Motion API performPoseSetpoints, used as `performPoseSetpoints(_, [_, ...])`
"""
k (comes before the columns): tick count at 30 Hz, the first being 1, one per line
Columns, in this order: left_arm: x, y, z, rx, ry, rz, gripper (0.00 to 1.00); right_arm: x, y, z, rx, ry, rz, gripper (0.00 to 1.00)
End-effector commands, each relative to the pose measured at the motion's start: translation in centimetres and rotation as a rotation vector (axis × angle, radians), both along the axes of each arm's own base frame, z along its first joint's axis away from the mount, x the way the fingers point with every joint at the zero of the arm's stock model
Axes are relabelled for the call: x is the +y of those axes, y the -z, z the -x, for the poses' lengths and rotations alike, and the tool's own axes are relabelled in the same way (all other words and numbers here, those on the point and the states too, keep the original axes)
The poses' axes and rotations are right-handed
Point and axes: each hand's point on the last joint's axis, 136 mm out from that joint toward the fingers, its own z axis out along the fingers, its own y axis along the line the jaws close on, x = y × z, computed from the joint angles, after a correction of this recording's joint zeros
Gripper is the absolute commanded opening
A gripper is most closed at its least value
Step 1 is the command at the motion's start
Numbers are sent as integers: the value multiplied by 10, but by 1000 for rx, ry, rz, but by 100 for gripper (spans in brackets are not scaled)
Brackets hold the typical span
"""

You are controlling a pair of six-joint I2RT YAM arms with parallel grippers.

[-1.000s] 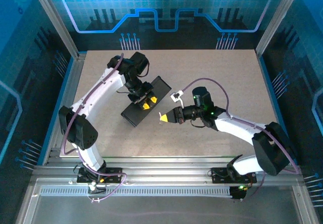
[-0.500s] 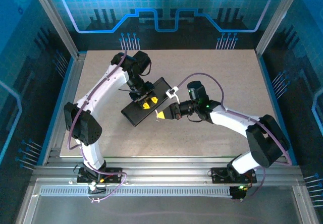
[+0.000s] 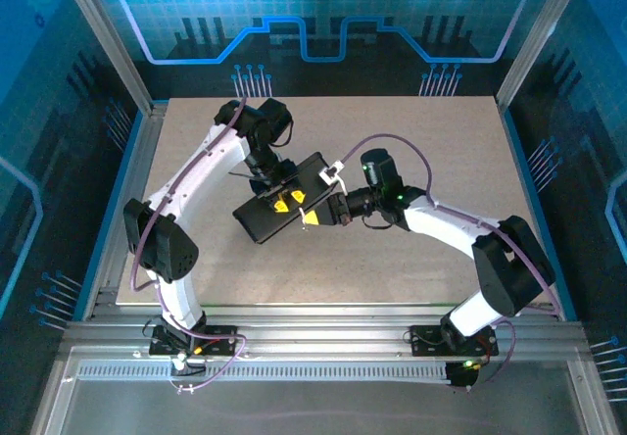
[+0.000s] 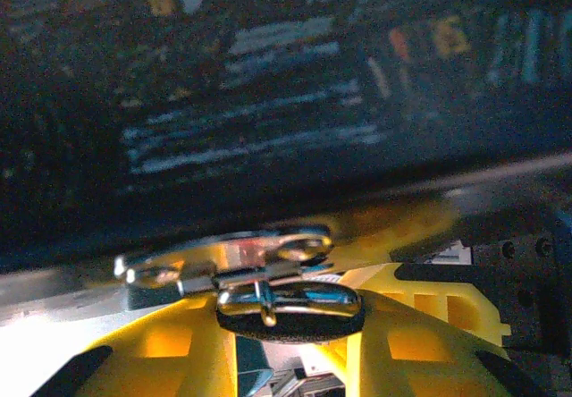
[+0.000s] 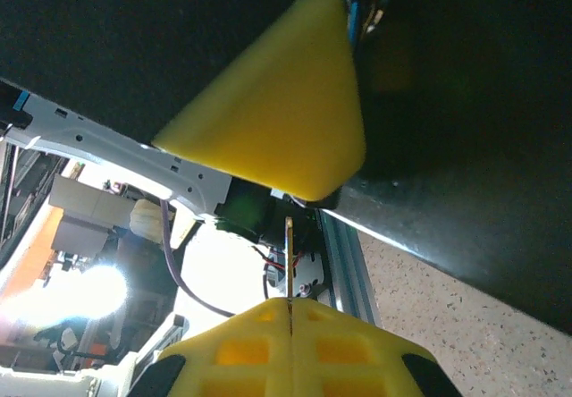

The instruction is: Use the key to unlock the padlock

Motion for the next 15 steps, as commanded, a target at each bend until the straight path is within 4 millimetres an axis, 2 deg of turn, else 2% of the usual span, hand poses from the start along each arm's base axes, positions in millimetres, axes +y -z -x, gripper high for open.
performPoseSetpoints(1, [-8,-17,2,-23,36,63,11,0,-4,-4,-4,-22,-2,0])
performPoseSetpoints(15, [-11,-18,3,-30,67,65,10,2,3,-5,7,-28,20,0])
